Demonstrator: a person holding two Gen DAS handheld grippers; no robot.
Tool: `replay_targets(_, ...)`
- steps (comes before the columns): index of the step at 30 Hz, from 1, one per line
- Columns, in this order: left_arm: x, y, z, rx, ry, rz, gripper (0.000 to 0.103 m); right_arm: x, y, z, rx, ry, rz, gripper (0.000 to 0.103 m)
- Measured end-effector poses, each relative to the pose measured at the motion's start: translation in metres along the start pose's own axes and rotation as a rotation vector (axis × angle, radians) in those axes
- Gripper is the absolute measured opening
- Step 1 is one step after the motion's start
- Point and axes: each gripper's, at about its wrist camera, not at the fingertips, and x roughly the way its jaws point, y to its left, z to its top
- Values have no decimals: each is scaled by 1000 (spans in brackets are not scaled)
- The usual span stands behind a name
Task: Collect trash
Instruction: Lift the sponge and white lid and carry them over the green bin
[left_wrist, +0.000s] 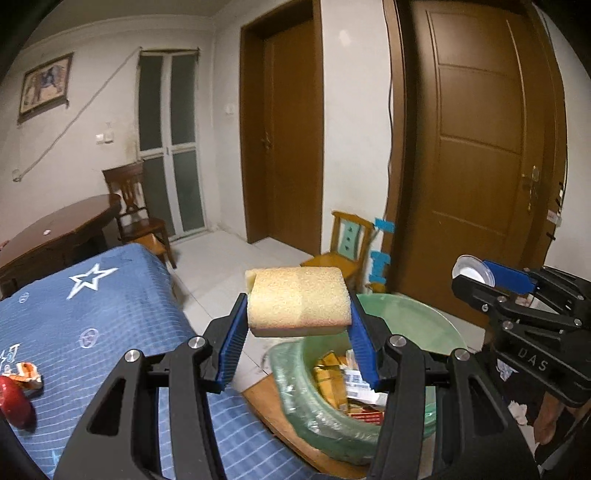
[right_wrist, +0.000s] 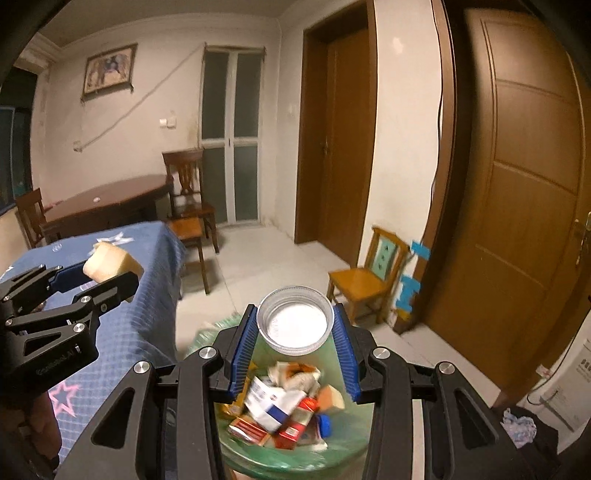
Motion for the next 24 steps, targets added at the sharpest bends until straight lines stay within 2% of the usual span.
replay_targets(8,58,-17,-9,9,189,-84,50,66,-29,-15,40,195,31,42)
replay_targets(13,88,-22,-18,4,298,-135,50,92,-27,-25,65,274,57,42)
replay_targets(17,100,-25,-20,13,329,-146,50,101,-25,-34,66,308,63,42)
replay_targets(24,109,-32,-18,17,339,-142,50,105,-22,-42,69,319,66,42)
